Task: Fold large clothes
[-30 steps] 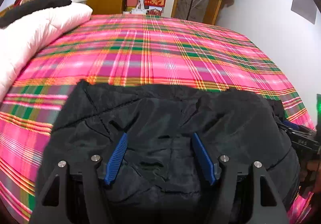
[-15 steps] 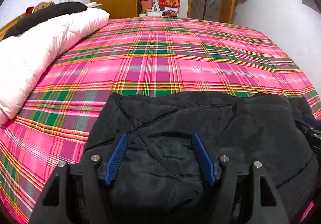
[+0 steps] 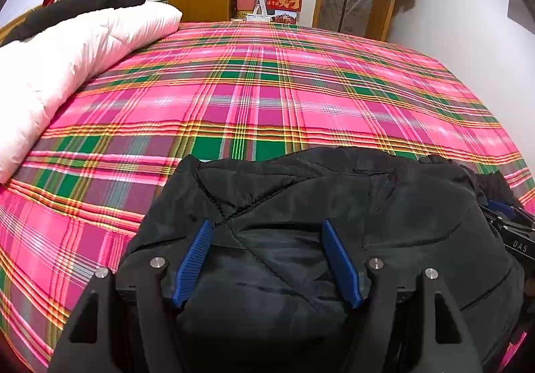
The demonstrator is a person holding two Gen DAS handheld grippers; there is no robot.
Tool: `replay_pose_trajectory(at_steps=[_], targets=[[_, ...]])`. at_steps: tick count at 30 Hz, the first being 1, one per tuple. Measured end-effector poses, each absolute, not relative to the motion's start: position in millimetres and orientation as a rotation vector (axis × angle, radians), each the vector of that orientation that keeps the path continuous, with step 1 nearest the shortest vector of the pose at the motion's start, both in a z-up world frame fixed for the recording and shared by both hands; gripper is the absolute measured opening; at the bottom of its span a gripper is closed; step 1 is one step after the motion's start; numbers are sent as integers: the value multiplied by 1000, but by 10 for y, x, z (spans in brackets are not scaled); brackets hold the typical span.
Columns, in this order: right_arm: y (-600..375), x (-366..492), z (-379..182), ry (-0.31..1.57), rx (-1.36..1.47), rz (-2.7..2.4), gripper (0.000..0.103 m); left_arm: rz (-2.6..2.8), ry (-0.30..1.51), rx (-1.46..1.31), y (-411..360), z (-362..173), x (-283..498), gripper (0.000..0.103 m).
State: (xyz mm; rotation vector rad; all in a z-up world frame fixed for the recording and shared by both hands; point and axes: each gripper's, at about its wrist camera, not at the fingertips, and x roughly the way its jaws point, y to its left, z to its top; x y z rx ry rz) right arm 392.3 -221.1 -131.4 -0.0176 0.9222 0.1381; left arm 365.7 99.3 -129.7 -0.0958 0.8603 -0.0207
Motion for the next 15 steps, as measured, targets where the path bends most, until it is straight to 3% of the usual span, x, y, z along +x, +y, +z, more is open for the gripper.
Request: replay_pose_trajectory(at_steps=[10, 15], targets=[[-2676, 3468, -753, 858, 34, 87, 72, -16, 851, -121, 967, -977, 3553, 70], [-3133, 3602, -1013, 938, 100, -9, 68, -124, 786, -110, 750, -754, 3431, 70]])
